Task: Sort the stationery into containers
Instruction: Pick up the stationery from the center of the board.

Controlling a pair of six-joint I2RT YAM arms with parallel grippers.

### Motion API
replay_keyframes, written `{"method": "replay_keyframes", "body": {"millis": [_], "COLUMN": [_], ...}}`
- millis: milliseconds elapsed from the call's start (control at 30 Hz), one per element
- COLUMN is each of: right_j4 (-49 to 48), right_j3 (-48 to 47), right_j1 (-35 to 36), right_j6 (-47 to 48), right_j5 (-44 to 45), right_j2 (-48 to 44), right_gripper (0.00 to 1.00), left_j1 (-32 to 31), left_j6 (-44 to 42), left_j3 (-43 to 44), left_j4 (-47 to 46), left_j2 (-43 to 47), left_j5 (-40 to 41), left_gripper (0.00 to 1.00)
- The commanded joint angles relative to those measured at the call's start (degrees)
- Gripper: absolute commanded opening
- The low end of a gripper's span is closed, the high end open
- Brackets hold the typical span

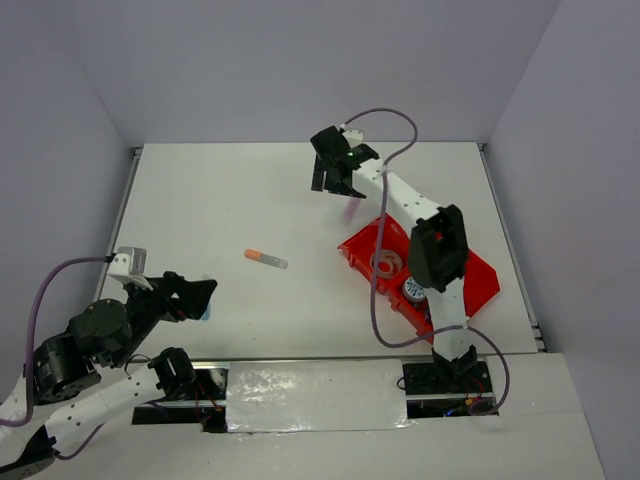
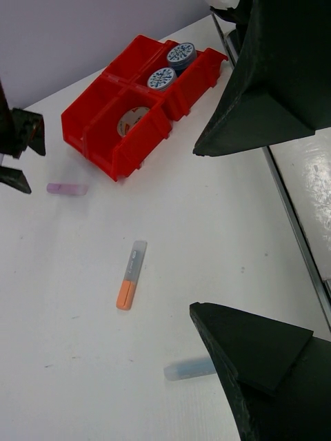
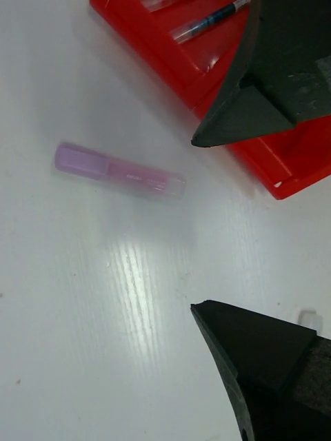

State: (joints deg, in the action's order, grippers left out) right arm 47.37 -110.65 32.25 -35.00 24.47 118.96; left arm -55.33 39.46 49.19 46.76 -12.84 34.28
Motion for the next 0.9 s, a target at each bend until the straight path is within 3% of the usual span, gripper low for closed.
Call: {"method": "replay_keyframes", "body": {"millis": [0, 100, 333, 433, 567, 800, 867], "right_j4": [8.78, 8.71, 1.06, 4.37, 9.40, 8.69, 9.41], "right_j3": [-12.79, -14.60, -5.10, -9.74, -17.49, -16.96, -18.11], "right_j1": [-1.57, -3.59, -8.08, -9.13, -9.75, -10.54, -10.37], "right_j6": [1.35, 0.64, 1.16, 4.41, 5.73, 8.63, 9.95], "right_j5": [-0.65, -1.96, -10.04, -15.31, -15.32, -23.68, -24.11], "right_j2": [7.06, 11.03, 11.46, 17.07, 23.42, 26.85, 27.56], "right_gripper": [0.98, 0.97, 0.92, 0.88, 0.86, 0.43, 0.17], "left_j1": [-0.30, -0.30, -0.22, -0.30, -0.22, -0.22, -0.30], "left_j6": [0.26, 0.00, -0.35, -0.44, -0.26, -0.53, -0.70], "left_j3": [1.61, 1.52, 1.44, 1.44, 1.44, 1.44, 1.35], "left_j4": [-1.59, -1.85, -2.03, -2.20, -2.03, -2.38, -2.38], "left_j2": [-1.13, -1.66, -3.15, -3.42, -3.86, -4.12, -4.56], "left_j5": [0.61, 0.17, -0.18, -0.36, -0.27, -0.53, -0.80], "left_gripper": [0.99, 0.99, 0.99, 0.99, 0.99, 0.99, 0.99]}}
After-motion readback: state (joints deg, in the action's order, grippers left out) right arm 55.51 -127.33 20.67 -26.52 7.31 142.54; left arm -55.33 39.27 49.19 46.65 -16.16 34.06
